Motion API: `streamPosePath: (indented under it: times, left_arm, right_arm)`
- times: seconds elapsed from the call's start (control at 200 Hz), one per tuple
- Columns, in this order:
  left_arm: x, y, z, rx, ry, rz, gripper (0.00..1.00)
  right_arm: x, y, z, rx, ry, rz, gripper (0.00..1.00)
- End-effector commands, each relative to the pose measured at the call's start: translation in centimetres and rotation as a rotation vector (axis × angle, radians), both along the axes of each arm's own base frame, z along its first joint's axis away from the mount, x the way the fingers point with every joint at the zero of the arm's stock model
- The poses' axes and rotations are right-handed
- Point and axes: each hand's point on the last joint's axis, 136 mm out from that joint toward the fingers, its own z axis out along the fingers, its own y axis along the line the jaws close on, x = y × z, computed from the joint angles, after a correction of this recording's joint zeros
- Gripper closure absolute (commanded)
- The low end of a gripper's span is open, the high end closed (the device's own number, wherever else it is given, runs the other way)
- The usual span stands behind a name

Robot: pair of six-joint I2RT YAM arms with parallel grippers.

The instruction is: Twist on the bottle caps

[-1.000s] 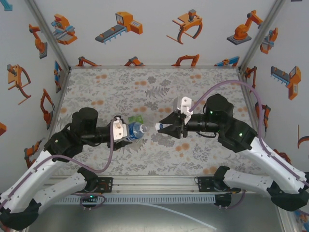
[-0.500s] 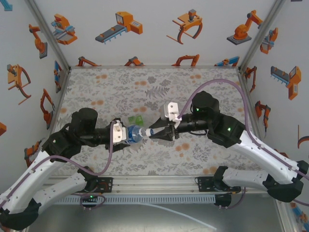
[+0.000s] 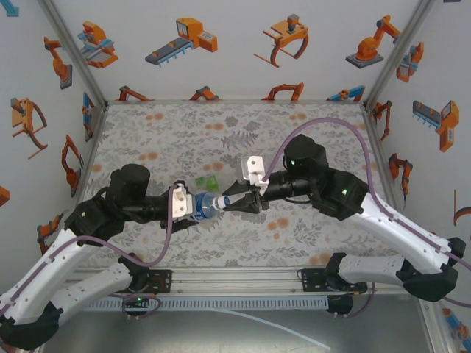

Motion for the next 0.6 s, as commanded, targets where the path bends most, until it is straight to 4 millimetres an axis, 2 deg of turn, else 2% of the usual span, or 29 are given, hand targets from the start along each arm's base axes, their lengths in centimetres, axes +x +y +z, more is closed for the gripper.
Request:
streamPosePath:
  times: [0.0, 0.596]
  left_arm:
    - [-0.8, -0.3, 1.3, -0.031, -0.021, -0.049, 1.00]
    - [-1.9, -0.9, 2.1, -0.067, 0.037, -0.114, 1.00]
  right_arm:
    - [-0.9, -0.2, 0.5, -0.020, -0.048, 0.040, 1.00]
    - [-2.7, 0.5, -0.8, -0.112, -0.201, 0.188, 1.00]
